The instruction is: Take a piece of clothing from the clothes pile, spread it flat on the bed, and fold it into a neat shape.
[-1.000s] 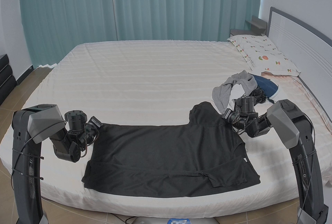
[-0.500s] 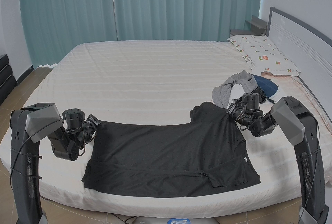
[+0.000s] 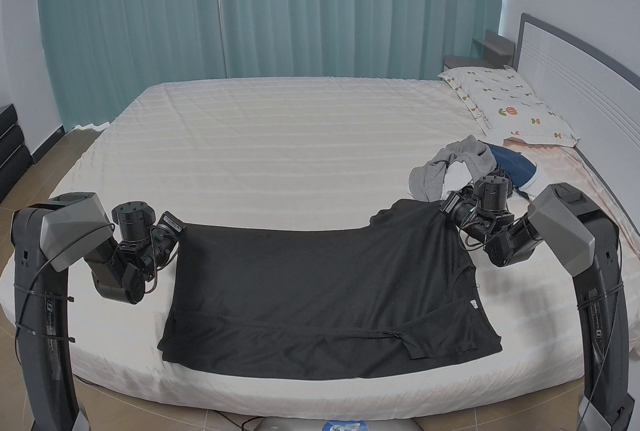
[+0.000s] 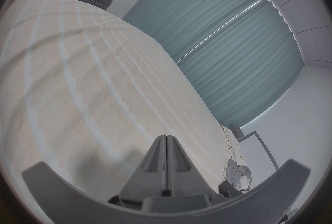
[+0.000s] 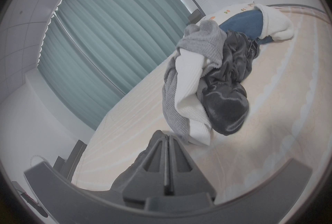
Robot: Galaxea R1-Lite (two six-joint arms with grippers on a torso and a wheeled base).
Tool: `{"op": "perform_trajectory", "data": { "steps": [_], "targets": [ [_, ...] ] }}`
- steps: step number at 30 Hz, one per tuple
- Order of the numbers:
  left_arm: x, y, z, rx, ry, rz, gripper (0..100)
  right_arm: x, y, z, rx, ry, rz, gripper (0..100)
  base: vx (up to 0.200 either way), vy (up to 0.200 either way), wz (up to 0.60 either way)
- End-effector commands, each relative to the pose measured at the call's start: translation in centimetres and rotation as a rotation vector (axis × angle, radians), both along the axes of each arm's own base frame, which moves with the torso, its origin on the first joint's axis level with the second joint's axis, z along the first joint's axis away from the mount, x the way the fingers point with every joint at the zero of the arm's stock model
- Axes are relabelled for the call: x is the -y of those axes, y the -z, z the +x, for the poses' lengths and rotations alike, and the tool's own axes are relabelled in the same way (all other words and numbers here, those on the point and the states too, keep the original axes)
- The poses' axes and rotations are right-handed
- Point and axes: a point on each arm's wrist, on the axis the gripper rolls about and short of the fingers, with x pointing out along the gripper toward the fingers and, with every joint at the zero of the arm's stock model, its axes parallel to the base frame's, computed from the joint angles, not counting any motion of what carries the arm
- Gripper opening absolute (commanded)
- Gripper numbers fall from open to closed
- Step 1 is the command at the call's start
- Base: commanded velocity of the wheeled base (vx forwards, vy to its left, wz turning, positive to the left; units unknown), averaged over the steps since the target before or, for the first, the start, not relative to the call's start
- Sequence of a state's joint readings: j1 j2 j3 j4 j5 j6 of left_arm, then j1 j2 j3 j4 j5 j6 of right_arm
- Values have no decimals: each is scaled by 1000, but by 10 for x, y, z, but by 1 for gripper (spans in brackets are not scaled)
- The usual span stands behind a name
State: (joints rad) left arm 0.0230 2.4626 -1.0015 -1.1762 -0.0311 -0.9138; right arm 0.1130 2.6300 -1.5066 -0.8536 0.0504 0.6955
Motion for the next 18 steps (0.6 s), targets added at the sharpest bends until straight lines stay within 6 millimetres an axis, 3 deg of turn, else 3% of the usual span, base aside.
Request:
{"op": "perform_trajectory", "data": {
  "steps": [1, 18],
  "targets": [
    [-3, -3, 0, 9, -7, 0, 0, 5, -8, -6, 4, -11, 5, 0, 0, 0, 0],
    [-13, -5, -11, 2, 27, -11, 0, 28, -18, -44, -63, -122, 32, 0, 0, 0, 0]
  ]
}}
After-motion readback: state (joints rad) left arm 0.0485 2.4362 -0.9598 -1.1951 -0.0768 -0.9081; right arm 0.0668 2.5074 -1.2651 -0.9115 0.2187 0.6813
